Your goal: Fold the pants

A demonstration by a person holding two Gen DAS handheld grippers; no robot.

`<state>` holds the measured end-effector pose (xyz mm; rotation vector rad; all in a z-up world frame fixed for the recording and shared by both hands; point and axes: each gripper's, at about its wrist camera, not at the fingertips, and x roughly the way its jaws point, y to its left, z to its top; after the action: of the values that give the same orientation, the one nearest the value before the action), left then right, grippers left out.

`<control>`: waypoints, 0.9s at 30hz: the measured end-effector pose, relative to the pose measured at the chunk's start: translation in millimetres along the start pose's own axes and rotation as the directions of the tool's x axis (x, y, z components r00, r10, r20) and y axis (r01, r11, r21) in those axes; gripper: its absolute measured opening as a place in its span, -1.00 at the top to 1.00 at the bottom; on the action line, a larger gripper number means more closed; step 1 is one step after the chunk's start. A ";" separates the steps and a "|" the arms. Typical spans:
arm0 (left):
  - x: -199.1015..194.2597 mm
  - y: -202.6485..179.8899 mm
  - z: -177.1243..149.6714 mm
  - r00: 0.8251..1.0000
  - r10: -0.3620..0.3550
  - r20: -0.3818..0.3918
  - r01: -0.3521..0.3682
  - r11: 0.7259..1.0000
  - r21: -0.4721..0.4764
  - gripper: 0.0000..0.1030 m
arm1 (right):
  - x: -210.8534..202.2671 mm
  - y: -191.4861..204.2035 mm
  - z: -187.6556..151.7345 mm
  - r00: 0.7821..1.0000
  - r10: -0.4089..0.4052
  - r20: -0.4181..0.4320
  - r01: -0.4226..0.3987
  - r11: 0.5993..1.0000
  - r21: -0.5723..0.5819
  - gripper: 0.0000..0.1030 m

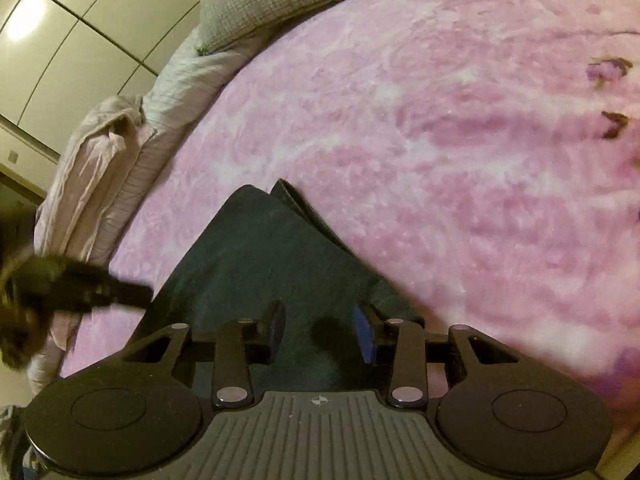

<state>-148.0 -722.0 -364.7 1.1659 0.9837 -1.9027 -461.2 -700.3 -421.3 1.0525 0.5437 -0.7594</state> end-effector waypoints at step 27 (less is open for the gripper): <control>-26.1 -27.4 -219.5 0.913 0.163 0.375 -0.396 0.576 0.715 0.45 | 57.0 266.7 -245.2 0.944 -0.327 0.040 0.200 0.474 -0.858 0.04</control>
<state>-74.6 -515.0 -402.1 1.3539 -0.2753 -2.1820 -229.4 -416.4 -411.8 0.0539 1.0834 -0.5593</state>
